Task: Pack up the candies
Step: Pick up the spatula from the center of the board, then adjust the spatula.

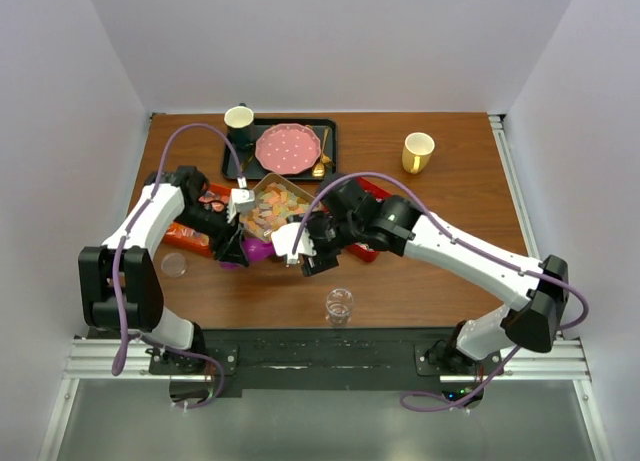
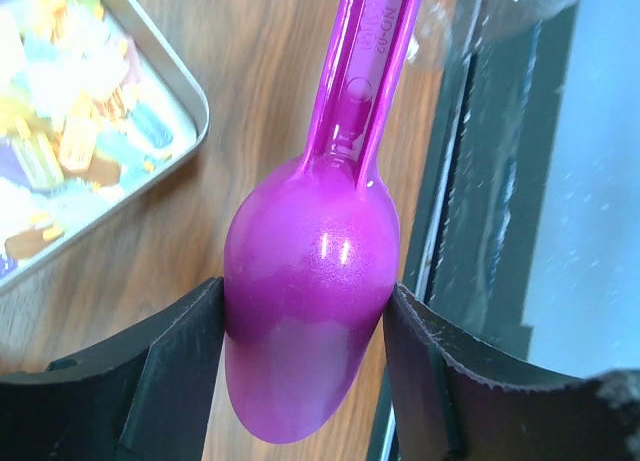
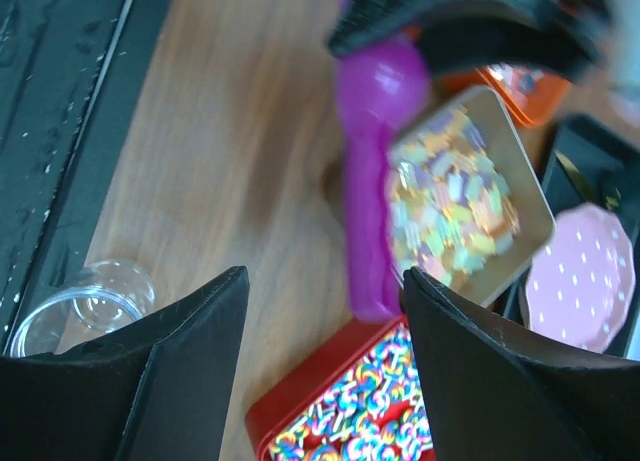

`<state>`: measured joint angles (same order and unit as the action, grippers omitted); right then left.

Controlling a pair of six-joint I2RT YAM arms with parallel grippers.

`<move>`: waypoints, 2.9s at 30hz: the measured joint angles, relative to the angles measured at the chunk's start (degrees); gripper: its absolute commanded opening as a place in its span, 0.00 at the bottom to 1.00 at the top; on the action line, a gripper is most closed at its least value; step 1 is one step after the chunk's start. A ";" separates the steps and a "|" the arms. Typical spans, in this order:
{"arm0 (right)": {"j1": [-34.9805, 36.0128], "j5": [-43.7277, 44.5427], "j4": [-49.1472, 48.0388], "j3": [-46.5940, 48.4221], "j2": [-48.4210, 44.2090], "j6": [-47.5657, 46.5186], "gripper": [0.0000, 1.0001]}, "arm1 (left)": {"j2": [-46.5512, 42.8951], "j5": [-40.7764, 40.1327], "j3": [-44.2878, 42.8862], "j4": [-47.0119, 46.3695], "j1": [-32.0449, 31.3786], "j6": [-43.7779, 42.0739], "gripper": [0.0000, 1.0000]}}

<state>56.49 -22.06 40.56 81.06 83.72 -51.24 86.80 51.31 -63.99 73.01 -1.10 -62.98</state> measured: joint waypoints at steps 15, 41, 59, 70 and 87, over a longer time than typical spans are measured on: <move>2.27 6.19 -7.93 -2.93 2.71 -4.50 0.63 | 0.17 6.93 -2.49 1.46 -2.43 5.55 0.22; -11.13 1.27 4.46 8.24 10.16 -0.59 0.00 | -5.27 6.80 -9.86 -11.04 -3.34 17.75 0.79; -26.12 -30.80 22.10 15.72 15.34 25.83 0.00 | -21.62 3.80 12.74 -65.24 -3.04 53.09 0.73; -27.36 -34.71 21.14 15.72 15.43 31.85 0.00 | -20.04 9.46 13.33 -71.47 -2.78 60.59 0.71; -28.87 -35.54 18.05 16.11 16.76 33.38 0.00 | -17.62 16.50 13.68 -71.80 -2.67 66.01 0.70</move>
<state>27.62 -57.60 58.61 97.17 100.49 -17.87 69.19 67.81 -50.30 1.21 -3.77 3.03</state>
